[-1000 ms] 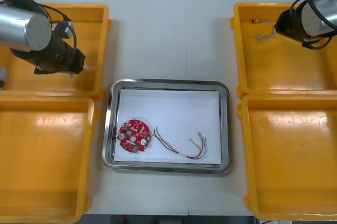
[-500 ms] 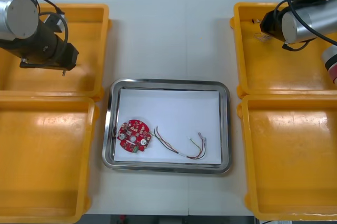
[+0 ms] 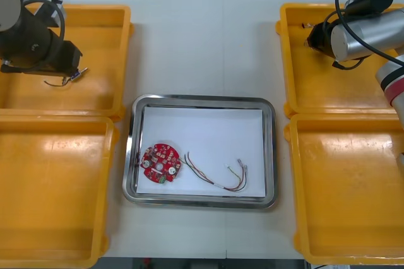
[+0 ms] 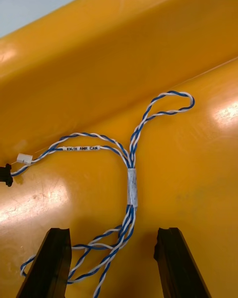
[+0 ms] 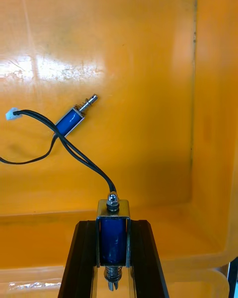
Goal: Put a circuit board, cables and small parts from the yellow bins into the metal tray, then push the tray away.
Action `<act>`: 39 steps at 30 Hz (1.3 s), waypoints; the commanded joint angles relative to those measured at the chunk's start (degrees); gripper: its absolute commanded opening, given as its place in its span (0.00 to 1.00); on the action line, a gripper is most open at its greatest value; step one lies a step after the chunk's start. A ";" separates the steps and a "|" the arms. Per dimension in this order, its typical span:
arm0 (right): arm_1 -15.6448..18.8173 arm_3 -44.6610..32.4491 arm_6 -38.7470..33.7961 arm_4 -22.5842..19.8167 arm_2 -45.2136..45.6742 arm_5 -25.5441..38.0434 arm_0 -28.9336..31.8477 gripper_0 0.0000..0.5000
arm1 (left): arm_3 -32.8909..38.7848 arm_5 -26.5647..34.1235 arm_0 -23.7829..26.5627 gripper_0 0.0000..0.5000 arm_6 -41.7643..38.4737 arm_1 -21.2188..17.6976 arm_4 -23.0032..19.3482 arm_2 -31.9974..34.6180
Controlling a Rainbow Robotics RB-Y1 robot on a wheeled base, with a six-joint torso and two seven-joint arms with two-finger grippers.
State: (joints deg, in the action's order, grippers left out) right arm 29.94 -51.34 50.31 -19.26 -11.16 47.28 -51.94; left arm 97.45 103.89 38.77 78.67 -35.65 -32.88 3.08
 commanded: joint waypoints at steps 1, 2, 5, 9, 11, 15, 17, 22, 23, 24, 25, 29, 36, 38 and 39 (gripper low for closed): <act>-0.76 0.10 2.34 0.27 -1.06 -0.52 -2.73 1.00 | 3.27 2.11 2.18 0.00 3.69 -2.58 0.19 2.90; -0.84 0.10 2.34 0.18 -1.06 -0.52 -2.73 1.00 | 3.63 2.55 2.18 0.00 3.77 -2.58 0.19 3.08; -0.93 0.10 2.34 -0.08 -1.06 -0.52 -2.64 1.00 | 4.94 4.22 2.18 0.00 3.69 -2.67 0.19 3.60; -0.93 0.01 2.42 -0.61 -1.06 -0.52 -2.46 1.00 | 6.70 6.11 2.18 0.00 3.51 -2.85 0.19 3.96; -0.84 0.01 2.51 -0.87 -1.32 -0.52 -2.20 1.00 | 8.02 6.11 2.18 0.00 3.42 -2.94 0.27 3.96; -0.84 0.01 2.51 -0.87 -1.76 -0.52 -2.02 1.00 | 10.83 6.11 2.18 0.00 2.81 -2.94 0.36 3.96; -0.93 0.01 2.60 -0.96 -2.20 -0.52 -1.85 1.00 | 13.47 6.11 1.39 0.00 2.02 -2.94 0.27 3.96; -0.84 0.01 2.60 -1.05 -3.87 -0.52 -1.59 0.89 | 18.13 6.11 -1.77 0.00 0.87 -3.46 -0.96 3.87; -0.84 0.10 2.60 -1.13 -3.87 -0.52 -1.59 0.70 | 18.83 6.11 -2.30 0.00 0.43 -3.64 -1.57 3.87; -0.84 0.01 2.60 -1.13 -3.87 -0.52 -1.50 0.59 | 19.18 6.11 -2.56 0.00 0.26 -3.81 -2.01 3.87; -0.84 0.01 2.69 -1.13 -3.87 -0.52 -1.50 0.32 | 19.89 6.11 -3.18 0.00 -0.62 -3.90 -2.71 3.87; -0.84 0.01 2.95 -1.40 -3.96 -0.43 -1.50 0.01 | 23.40 6.11 -4.94 0.00 -5.46 -4.25 -5.79 3.87; 1.18 -1.84 4.62 -1.49 -3.96 1.06 -1.76 0.00 | 29.03 6.11 -7.40 0.00 -13.37 -4.96 -8.78 1.76; 2.23 -4.30 5.24 -1.57 -3.87 4.05 -1.67 0.00 | 30.26 6.11 -7.84 0.00 -15.65 -4.96 -7.99 -0.18; 2.67 -5.27 5.41 -1.57 -3.87 5.28 -1.67 0.00 | 30.70 6.11 -8.01 0.00 -16.53 -4.96 -7.72 -1.05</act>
State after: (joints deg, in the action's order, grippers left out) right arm 30.35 -52.43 53.39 -20.22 -13.85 49.17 -52.32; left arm 124.78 109.66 31.89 73.78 -37.77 -41.33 4.93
